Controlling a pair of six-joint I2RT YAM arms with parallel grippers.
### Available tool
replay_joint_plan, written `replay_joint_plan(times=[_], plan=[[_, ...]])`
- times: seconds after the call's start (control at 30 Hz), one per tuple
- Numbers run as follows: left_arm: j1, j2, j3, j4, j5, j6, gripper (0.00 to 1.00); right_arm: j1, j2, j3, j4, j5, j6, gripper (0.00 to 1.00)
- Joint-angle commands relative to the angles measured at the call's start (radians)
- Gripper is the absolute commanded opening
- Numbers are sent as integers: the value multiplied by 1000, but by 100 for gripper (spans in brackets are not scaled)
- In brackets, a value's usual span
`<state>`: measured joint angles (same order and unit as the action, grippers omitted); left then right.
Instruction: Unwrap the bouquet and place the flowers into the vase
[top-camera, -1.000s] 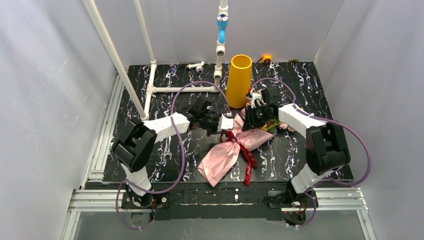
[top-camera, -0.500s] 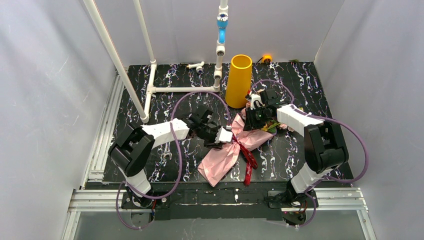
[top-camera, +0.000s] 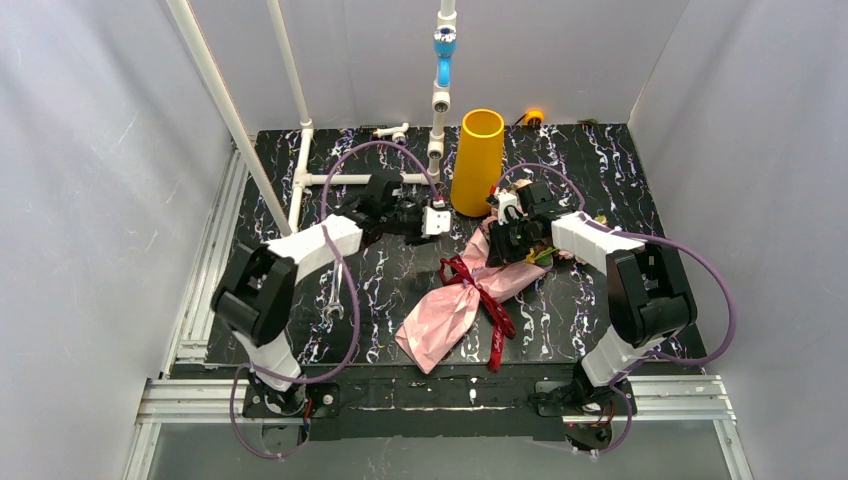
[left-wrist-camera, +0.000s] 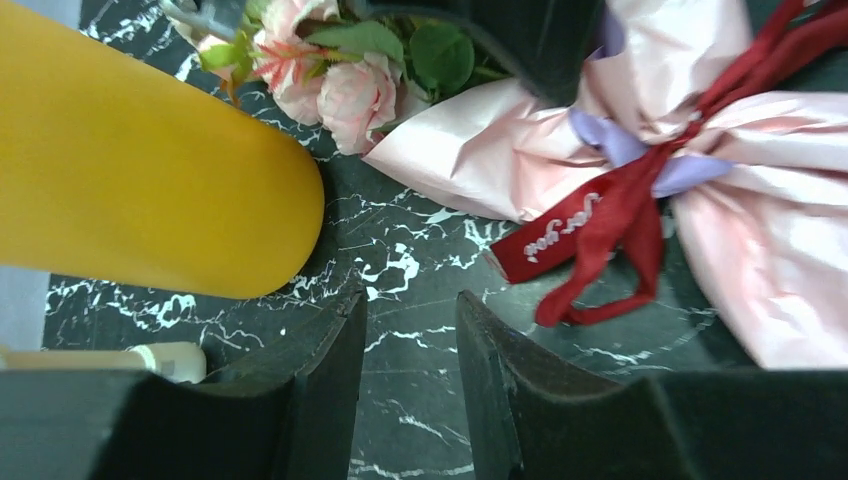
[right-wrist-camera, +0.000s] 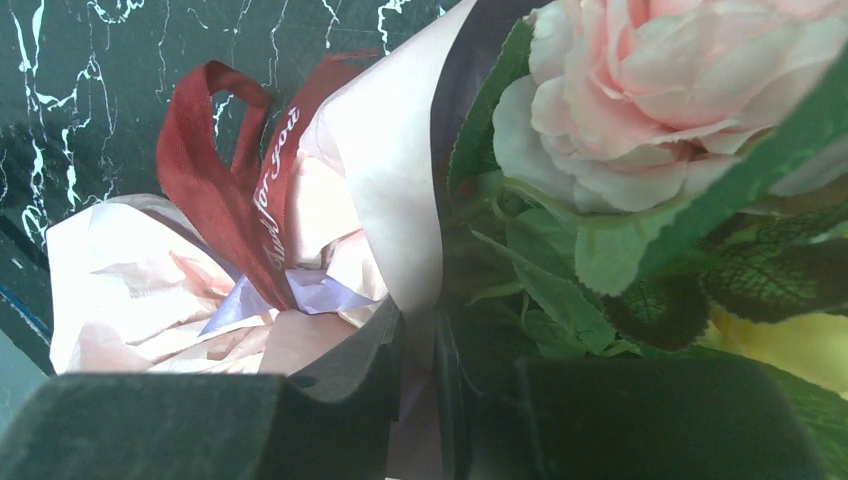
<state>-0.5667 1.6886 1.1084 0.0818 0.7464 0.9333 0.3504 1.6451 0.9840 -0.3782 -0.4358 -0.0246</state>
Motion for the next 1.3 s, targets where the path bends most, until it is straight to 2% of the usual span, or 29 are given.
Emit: replay_joint_plan(times=[0.0,0.13,0.23,0.37,0.47,0.83,1.03,1.13,1.27], plan=[[-16,134,74,56,16,66,36,13,11,-21,-11,9,-27,25],[-37,191,103,62,36,108,39,14,22,-11,-10,10,-30,25],[-46,189,64,61,57,158,46,14,32,0,-13,11,-33,25],[-56,173,5,42,72,201,50,14,38,12,-19,9,-39,25],[-75,172,-1,-60,69,289,51,12,45,13,-21,4,-39,25],[-147,190,12,-27,50,239,52,13,72,10,-14,-1,-31,25],[-154,213,42,46,-3,197,41,13,88,4,-11,5,-37,23],[-154,212,52,67,-17,178,30,13,100,5,-9,8,-38,22],[-153,192,46,67,-15,152,9,13,114,5,-4,31,-38,20]])
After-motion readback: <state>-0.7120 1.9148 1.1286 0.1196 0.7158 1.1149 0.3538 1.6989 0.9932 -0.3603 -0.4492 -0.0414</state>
